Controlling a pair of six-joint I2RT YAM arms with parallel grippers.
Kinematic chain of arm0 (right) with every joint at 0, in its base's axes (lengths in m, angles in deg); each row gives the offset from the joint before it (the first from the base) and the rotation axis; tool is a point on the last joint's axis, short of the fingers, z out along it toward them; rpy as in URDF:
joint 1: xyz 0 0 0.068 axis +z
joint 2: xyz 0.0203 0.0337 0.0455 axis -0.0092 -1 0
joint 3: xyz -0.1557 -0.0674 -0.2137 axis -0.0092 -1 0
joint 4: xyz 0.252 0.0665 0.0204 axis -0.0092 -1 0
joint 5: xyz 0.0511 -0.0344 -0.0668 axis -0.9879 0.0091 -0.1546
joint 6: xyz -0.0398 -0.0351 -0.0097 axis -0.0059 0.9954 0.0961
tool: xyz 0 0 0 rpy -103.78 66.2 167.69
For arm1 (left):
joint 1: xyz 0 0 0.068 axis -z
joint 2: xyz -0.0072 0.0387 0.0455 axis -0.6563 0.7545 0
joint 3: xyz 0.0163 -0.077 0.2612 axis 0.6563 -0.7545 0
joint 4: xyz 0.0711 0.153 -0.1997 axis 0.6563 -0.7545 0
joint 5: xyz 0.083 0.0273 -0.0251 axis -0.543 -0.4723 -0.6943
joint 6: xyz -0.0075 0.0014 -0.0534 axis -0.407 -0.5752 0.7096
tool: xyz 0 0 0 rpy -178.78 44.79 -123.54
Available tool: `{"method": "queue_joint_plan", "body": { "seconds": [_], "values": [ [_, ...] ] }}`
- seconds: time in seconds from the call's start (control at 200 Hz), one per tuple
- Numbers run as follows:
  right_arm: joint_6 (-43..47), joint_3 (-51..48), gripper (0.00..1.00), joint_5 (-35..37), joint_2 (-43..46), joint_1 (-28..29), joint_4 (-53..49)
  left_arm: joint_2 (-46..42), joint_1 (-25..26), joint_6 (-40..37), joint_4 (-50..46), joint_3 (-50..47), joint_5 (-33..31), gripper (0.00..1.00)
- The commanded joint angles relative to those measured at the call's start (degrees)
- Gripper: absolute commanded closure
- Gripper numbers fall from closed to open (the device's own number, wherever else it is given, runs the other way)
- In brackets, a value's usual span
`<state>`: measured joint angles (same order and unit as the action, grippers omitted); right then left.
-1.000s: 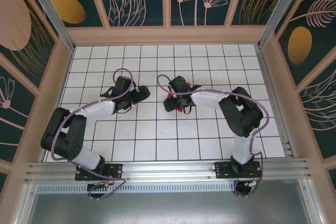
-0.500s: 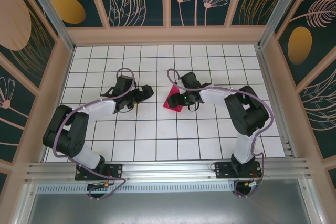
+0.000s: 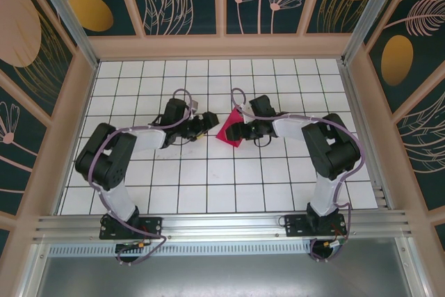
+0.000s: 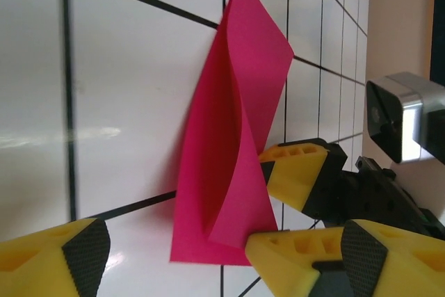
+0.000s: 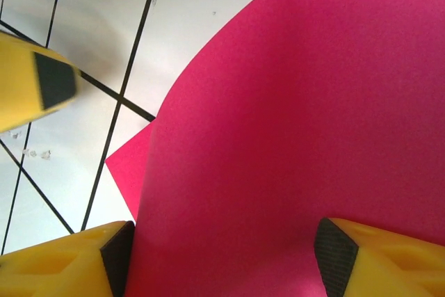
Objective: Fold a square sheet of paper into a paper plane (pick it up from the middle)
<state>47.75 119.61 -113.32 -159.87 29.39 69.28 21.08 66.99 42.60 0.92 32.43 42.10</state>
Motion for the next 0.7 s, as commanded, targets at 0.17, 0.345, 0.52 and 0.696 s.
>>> {"method": "queue_joint_plan", "body": {
  "seconds": [0.17,0.345,0.52,0.696],
  "values": [
    [4.0,-2.9,0.31,0.9,-3.8,-0.1,-4.8,5.1,1.3,2.5,4.9,5.8,4.9,0.26],
    [4.0,-2.7,0.32,1.0,-4.5,-0.1,-4.8,7.4,1.7,1.9,3.5,7.5,5.4,0.35],
    [4.0,-2.5,0.32,0.8,-4.7,-0.1,-4.8,9.3,2.1,1.3,0.3,10.3,5.0,0.42],
    [4.1,-2.5,0.33,0.4,-4.8,-0.1,-4.9,11.2,2.5,1.7,0.8,11.5,6.6,0.47]
  ]
}}
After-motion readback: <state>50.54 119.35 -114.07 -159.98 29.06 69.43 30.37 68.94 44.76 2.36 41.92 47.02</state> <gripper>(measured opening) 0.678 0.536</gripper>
